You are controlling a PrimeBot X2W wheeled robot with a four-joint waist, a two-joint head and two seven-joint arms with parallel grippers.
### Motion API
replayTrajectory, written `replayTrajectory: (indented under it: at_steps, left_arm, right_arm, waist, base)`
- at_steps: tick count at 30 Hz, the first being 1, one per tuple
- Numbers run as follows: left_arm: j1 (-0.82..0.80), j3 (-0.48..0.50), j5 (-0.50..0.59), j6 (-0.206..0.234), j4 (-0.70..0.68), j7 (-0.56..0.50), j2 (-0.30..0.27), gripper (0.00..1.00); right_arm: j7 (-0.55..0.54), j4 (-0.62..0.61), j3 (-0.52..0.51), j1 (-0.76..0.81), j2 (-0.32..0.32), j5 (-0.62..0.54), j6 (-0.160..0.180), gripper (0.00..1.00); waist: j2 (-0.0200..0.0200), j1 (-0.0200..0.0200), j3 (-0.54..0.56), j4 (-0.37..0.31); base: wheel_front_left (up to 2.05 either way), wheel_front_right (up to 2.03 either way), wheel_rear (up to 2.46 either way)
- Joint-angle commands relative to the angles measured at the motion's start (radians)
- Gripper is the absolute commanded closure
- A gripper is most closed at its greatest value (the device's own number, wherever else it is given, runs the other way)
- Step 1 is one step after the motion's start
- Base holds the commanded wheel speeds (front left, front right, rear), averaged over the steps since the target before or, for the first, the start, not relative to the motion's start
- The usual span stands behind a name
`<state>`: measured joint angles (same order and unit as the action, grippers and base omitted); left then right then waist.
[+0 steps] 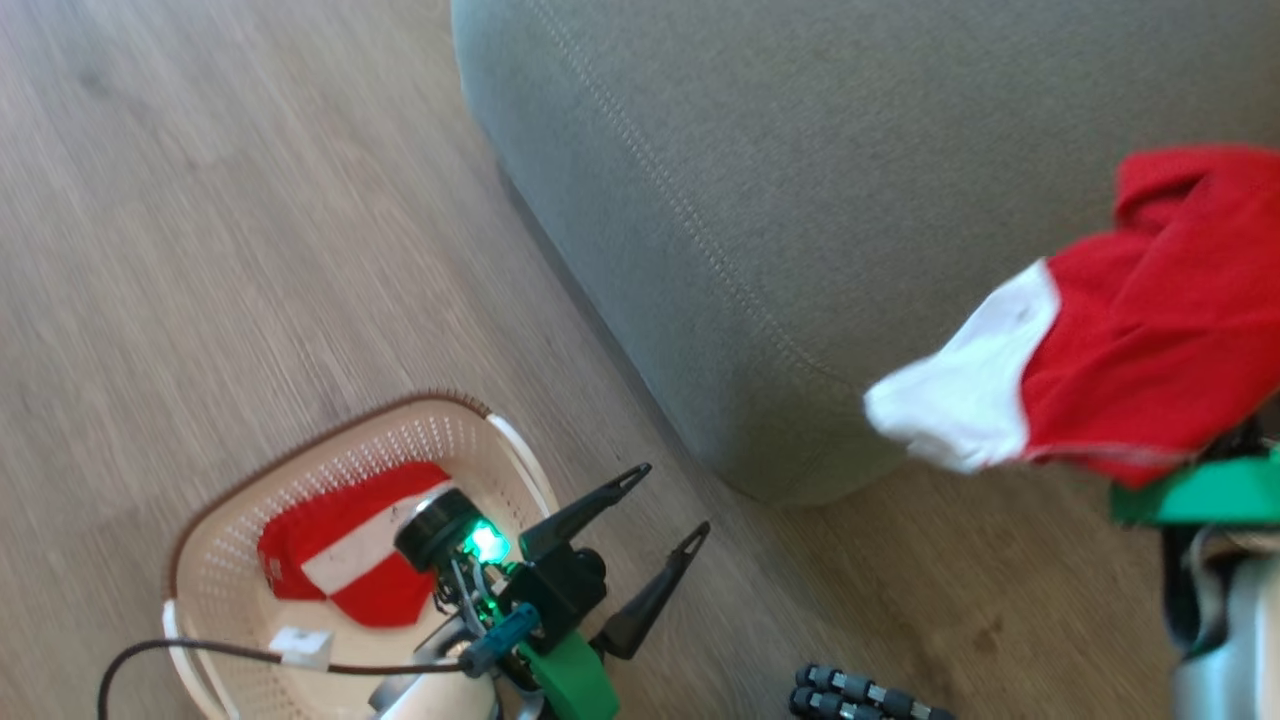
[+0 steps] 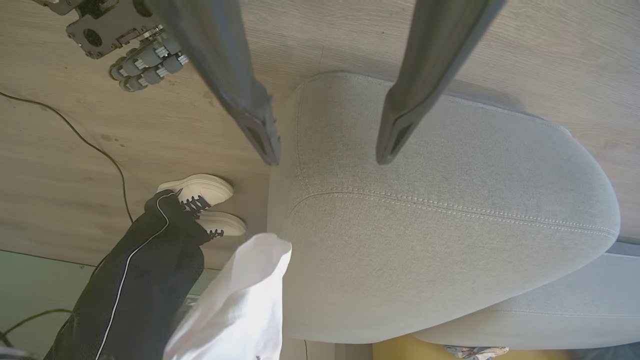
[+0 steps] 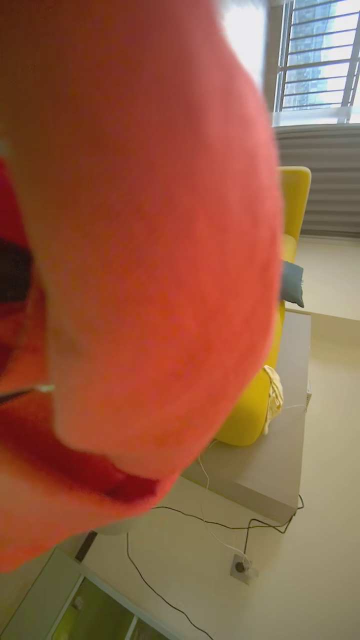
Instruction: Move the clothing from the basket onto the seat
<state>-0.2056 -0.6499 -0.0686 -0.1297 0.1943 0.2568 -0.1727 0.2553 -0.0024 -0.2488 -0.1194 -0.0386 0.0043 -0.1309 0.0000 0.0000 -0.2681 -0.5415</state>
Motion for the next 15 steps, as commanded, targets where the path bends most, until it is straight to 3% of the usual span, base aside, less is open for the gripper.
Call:
replayTrajectory:
  at_steps: [1,7,15]
  left_arm:
    - [-0.041,0.024,0.009,-0.001,-0.037,0.005,-0.013,0.00]
    - [-0.084,0.017,0.018,-0.001,-0.059,0.005,-0.074,0.00]
    - [-0.145,0.017,0.026,-0.001,-0.097,0.005,-0.156,0.00]
  right_arm:
    - [0.006,-0.049,0.009,-0.068,-0.012,0.001,0.000,1.00]
    - [0.006,-0.052,-0.046,-0.227,-0.039,0.041,0.000,1.00]
    - [0.006,0.074,-0.075,-0.472,-0.149,0.081,0.000,1.00]
  waist:
    - [0.0000,0.0000,-0.027,0.007]
    - [0.0000,0.0000,-0.135,0.029]
    - [0.0000,0.0000,-0.270,0.070]
  base:
    - [0.00,0.00,0.00]
    - [0.00,0.00,0.00]
    - [0.00,0.00,0.00]
